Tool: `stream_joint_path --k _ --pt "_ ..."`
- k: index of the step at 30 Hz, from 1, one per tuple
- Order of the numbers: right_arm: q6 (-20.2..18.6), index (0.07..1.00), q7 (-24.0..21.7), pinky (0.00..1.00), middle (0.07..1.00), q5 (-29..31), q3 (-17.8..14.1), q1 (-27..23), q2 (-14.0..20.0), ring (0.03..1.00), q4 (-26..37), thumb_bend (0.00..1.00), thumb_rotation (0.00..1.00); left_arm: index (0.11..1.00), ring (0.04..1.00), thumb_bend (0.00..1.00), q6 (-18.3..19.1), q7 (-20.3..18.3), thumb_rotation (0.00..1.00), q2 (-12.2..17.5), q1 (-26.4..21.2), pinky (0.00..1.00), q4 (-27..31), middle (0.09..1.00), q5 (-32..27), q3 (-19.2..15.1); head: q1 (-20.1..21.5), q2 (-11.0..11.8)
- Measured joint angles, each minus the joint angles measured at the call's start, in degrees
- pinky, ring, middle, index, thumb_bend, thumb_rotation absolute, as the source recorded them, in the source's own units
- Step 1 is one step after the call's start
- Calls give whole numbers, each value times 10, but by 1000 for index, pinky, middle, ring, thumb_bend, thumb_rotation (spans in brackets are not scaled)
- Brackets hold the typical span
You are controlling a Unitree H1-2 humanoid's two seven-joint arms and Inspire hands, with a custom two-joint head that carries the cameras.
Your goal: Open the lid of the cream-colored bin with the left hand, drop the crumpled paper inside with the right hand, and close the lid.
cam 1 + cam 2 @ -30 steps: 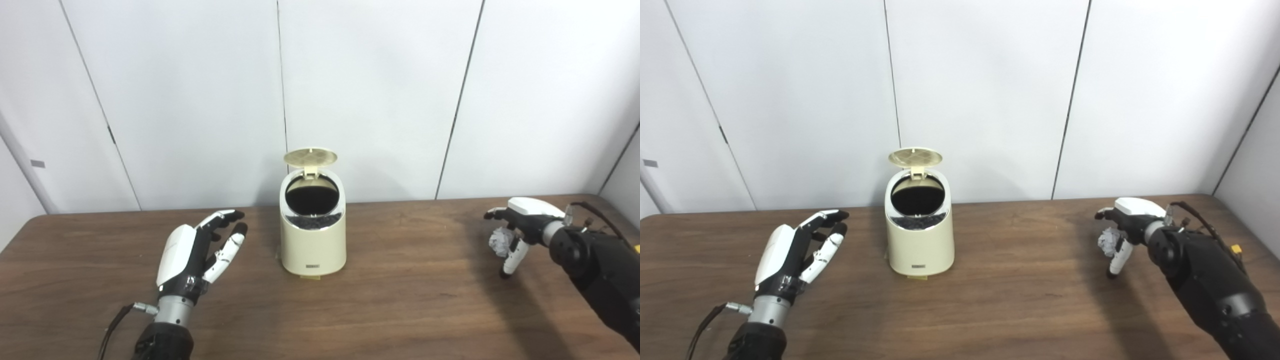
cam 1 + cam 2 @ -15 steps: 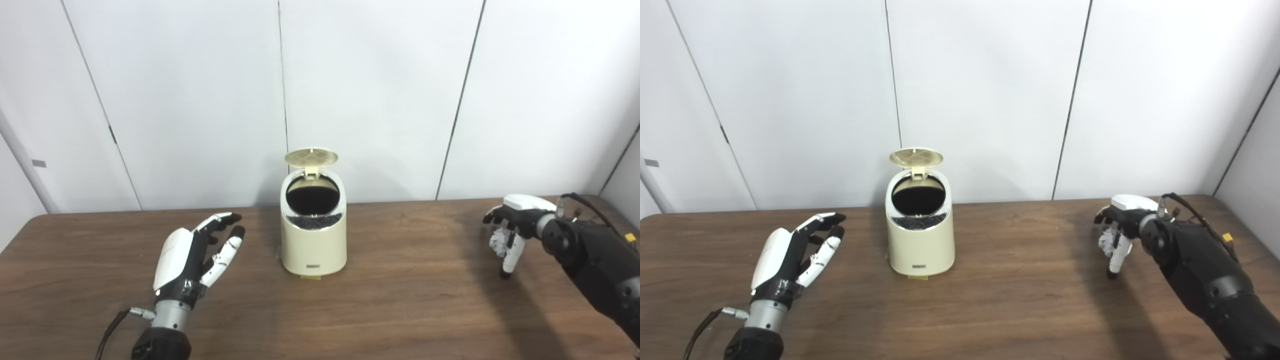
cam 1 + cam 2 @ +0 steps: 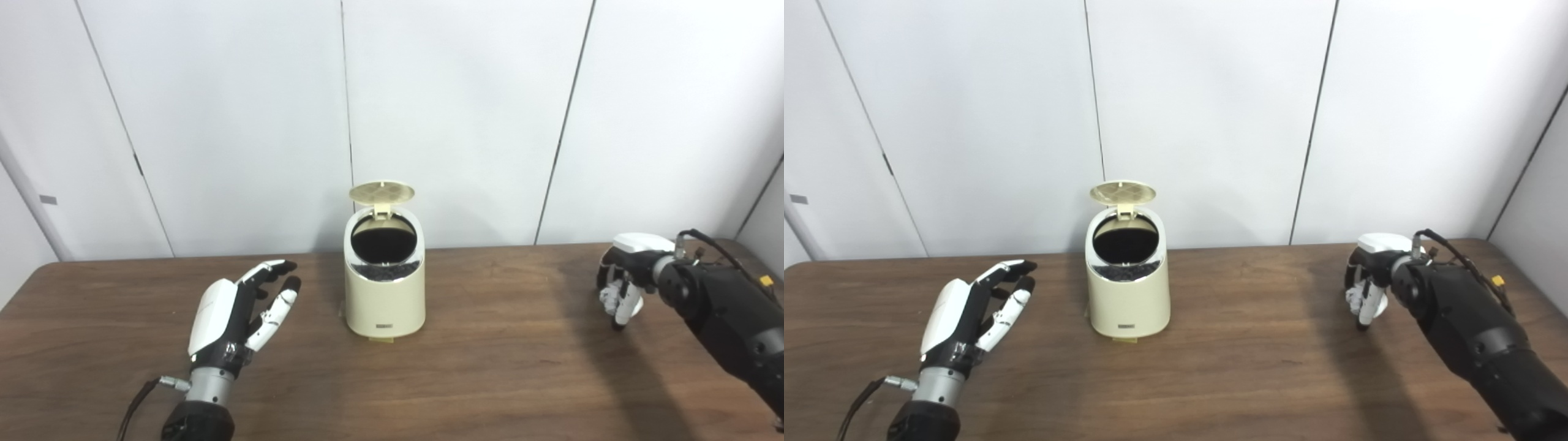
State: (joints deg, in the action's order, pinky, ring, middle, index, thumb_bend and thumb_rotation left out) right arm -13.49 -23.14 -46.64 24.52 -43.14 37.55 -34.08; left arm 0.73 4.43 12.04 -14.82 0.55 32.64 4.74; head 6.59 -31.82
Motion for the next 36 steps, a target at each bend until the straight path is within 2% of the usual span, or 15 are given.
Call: stream_joint_path --k 4,8,10,12,15,19,22,25,26,30,36 --pt "-16 488 15 173 474 -31 20 -9 -10 266 -8 533 0 784 783 558 1 -1 1000 0 0 685 5 778 0 1 1 0" --pt "-21 485 26 206 476 -42 21 -5 -10 306 1 533 0 786 784 549 1 -1 1000 0 0 688 19 781 0 0 1 0" --pt "-22 492 26 217 424 -44 20 -2 -9 323 8 531 0 784 783 548 1 -1 1000 0 0 688 18 781 -1 1 1 -1" --pt "-23 492 26 223 415 -45 20 1 -8 337 16 531 0 783 781 546 1 -2 1000 0 0 683 18 780 -1 1 3 -1" --pt "-26 489 25 313 456 -49 21 2 -8 435 17 533 0 786 783 556 1 -2 1000 0 0 684 18 781 -1 1 2 -1" --pt "-33 489 22 330 468 -53 18 3 -8 443 23 533 0 783 782 534 1 -2 1000 0 0 683 18 779 -1 1 3 0" --pt "-49 492 1 318 453 -55 16 8 -8 427 61 532 0 783 781 536 1 -2 1000 0 0 684 18 778 -1 2 3 0" --pt "-54 499 -20 285 419 -52 12 8 -8 379 89 529 0 782 779 535 1 -2 1000 0 0 682 17 777 -1 4 3 1" --pt "-55 498 -27 250 402 -49 7 9 -8 335 102 527 0 782 779 537 1 -2 1000 0 0 682 17 777 -1 4 3 1" --pt "-53 485 -62 213 467 -47 4 7 -8 293 150 533 0 781 778 541 1 -2 1000 0 0 686 15 776 -1 4 1 0" --pt "-45 485 -116 177 472 -68 17 -13 -7 255 214 534 0 786 782 530 1 -2 1000 -1 0 682 11 784 -4 4 4 2"
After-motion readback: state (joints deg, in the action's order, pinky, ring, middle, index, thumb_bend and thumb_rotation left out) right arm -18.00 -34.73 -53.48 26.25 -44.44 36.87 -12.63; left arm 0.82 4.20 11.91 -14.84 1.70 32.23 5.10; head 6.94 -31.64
